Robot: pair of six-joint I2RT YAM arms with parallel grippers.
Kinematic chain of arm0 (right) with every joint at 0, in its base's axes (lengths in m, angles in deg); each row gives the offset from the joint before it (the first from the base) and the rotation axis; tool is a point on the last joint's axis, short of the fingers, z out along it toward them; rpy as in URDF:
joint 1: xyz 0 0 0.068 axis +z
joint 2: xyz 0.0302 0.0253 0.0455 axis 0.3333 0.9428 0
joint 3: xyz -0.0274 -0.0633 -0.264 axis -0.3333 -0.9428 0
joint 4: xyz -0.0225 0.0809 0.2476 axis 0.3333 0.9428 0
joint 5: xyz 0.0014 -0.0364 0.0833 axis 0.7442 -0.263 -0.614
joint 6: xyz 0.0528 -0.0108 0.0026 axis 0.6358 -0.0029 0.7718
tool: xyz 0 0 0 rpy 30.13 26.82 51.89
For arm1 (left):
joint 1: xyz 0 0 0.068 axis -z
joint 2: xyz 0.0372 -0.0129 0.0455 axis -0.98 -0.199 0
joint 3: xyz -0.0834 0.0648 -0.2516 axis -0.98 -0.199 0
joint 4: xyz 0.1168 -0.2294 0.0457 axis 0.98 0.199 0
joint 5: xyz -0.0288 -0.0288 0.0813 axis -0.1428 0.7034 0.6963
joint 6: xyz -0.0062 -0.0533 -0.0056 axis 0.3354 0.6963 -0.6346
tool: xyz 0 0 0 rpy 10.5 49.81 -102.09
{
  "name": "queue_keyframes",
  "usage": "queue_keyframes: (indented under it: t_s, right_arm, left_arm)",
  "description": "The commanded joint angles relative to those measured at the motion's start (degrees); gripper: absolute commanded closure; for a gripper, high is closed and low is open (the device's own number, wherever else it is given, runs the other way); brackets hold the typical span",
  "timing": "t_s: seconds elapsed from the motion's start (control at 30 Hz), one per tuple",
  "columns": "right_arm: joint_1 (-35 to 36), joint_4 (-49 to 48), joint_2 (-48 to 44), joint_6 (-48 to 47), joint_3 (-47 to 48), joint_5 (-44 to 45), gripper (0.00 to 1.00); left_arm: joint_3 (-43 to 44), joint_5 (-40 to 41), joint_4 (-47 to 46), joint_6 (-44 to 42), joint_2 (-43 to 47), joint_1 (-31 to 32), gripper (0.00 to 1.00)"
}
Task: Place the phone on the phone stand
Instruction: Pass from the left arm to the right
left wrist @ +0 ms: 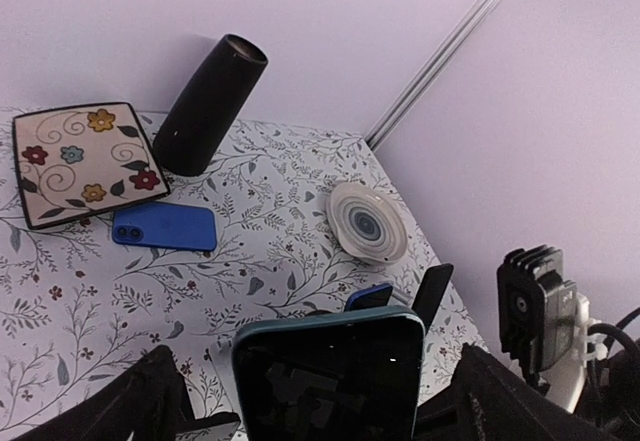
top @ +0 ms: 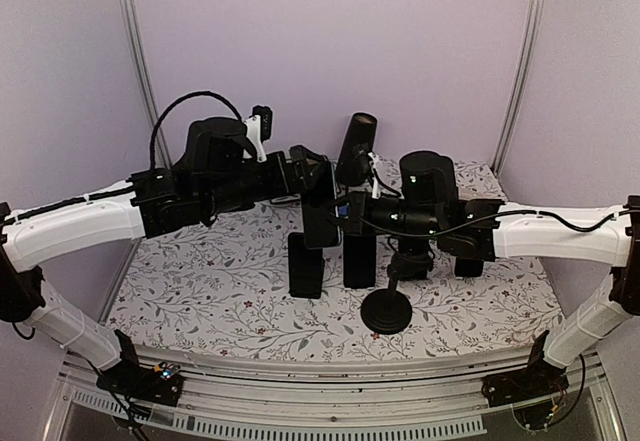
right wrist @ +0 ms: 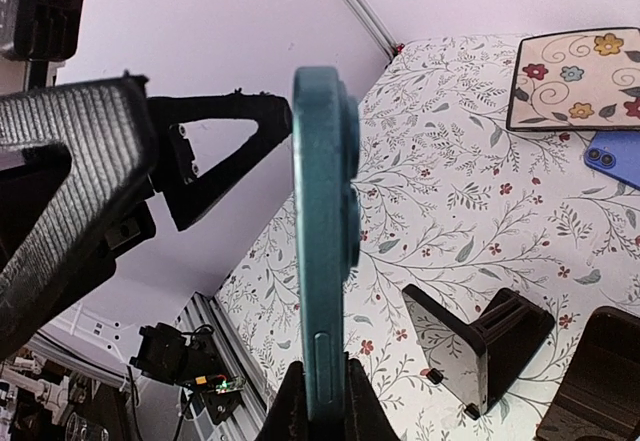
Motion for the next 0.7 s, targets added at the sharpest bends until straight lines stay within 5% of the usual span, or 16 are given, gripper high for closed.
queue_keyframes:
  t_s: [0.0,0.67]
  right_arm:
    - [0.3,-3.2,-5.3,-0.4,-1.1,-1.1,0.98]
    - [0.3,-0.5,-21.2,-2.1,-10.3,-6.8,0.98]
  left_arm:
    - [-3.5,-2.6,-4.7,0.4,4.5,0.8,0.04]
    - [-17.0,-19.4,-18.1,-5.1,15.0,0.7,0.2]
